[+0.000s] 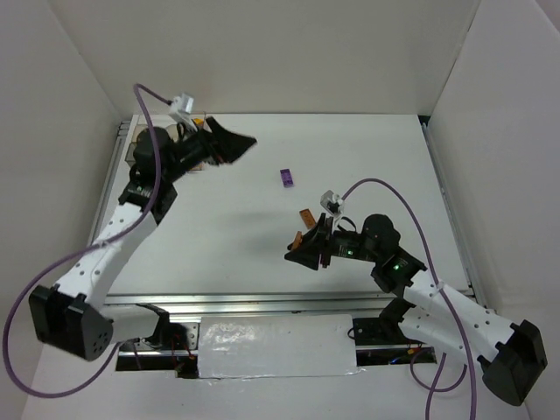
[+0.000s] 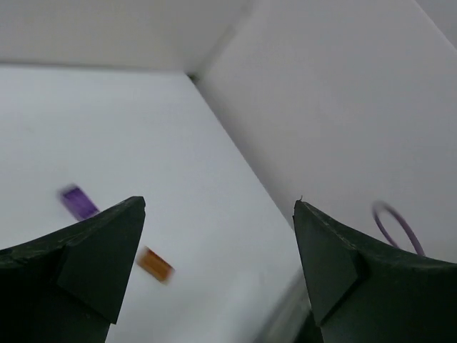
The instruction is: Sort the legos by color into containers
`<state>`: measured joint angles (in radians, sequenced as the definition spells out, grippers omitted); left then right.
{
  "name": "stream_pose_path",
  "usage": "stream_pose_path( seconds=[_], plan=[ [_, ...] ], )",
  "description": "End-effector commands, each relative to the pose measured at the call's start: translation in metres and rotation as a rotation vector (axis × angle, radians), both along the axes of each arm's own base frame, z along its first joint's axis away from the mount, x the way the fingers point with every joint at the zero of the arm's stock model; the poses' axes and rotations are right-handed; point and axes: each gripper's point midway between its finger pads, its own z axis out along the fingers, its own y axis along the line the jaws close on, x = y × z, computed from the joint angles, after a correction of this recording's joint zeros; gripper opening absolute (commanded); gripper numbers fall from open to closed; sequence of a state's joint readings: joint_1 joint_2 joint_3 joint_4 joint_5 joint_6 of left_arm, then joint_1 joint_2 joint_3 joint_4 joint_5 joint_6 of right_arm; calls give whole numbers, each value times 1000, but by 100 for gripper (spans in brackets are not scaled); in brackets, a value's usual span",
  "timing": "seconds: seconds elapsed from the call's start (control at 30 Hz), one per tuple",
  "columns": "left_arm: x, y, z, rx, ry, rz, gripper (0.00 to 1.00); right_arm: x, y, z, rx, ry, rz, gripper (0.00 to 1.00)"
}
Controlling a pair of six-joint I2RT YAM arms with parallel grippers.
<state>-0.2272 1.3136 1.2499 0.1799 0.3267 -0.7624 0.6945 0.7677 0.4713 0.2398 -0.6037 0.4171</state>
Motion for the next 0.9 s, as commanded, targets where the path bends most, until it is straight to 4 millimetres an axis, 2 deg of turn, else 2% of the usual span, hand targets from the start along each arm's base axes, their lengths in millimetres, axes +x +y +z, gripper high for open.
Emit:
stream_pose_path(
  seconds=[0.0, 0.1, 0.13, 0.2, 0.3, 0.4, 0.5, 0.6, 0.7, 0.87],
  plan=[
    [-82, -53, -30, 3, 15, -373, 97, -24, 4, 37, 73, -11, 149, 0],
    [-154, -82, -21, 48, -54, -612, 94, -43, 3, 43, 97, -26, 253, 1],
    [-168, -85, -29, 72, -14, -638, 94, -49, 2, 45, 103, -33, 289, 0],
    [-208, -97, -23, 99, -64, -729, 95, -55, 0, 55, 123, -52, 310, 0],
    [-255, -110, -25, 77, -85, -874, 95, -67, -4, 67, 147, -71, 360, 0],
    [-282, -122, -33, 91, -88, -923, 96, -79, -5, 71, 141, -53, 430, 0],
    [-297, -134, -41, 125, -84, -951, 96, -80, -4, 72, 139, -41, 426, 0],
    [-304, -146, -52, 152, -66, -962, 95, -82, -4, 72, 145, -24, 429, 0],
    [-294, -154, -64, 198, -29, -911, 94, -82, -2, 71, 138, -1, 424, 0],
    [-278, -161, -68, 224, -1, -840, 88, -76, 1, 65, 111, 8, 380, 0]
  ],
)
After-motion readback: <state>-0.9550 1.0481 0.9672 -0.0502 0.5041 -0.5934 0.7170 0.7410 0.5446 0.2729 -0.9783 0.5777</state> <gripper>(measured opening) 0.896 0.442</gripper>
